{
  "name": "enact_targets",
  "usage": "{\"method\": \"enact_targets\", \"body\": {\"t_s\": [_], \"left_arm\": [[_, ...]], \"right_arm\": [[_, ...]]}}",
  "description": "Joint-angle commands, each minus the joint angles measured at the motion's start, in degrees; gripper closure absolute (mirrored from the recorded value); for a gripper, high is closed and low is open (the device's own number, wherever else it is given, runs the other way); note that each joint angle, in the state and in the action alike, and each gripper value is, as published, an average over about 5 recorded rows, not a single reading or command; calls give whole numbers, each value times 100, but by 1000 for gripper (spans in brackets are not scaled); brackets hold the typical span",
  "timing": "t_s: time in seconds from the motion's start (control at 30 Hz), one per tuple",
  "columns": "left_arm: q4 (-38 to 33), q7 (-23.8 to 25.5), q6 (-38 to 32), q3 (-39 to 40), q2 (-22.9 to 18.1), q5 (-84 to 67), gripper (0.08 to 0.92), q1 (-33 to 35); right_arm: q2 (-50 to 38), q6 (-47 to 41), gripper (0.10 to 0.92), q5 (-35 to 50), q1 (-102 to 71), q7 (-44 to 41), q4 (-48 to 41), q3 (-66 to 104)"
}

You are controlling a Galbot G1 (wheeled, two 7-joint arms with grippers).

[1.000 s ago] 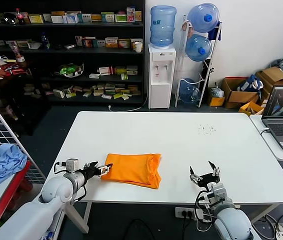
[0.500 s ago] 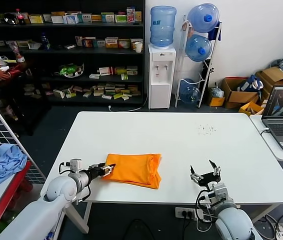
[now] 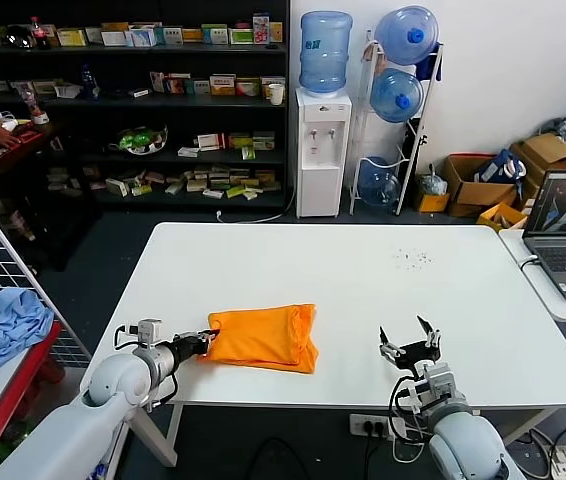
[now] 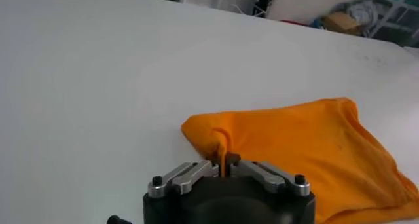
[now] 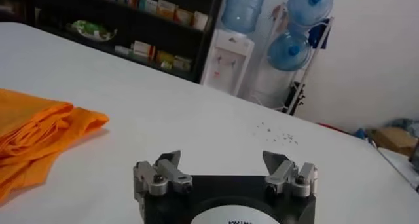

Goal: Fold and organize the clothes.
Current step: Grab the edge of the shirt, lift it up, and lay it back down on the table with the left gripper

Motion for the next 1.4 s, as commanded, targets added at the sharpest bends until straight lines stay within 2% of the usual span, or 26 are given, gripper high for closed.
{"method": "enact_targets", "body": {"t_s": [0.03,0.3,0.73,1.03,1.23,1.4], "left_arm": [[-289,-244,-91,-303,918,498,868,133],[199,-64,-190,-552,1791,1661,872,30],[752,281,-587,-735,2743,3648,872,-150],[826,386,-728,-634,3242,3995,872,-447],[775,398,-793,-507,3316,4118,872,-576],[460,308,-657,-396,2882,4048,872,-508]], "right_arm": [[44,-18,203,-2,28,46,18,-105],[148,-12,203,-68,84,91,-69,-243],[308,93,203,-163,150,87,-184,-372],[309,104,203,-194,202,106,-153,-344],[359,132,203,-236,128,106,-124,-305],[452,114,203,-296,89,123,-92,-339]]}}
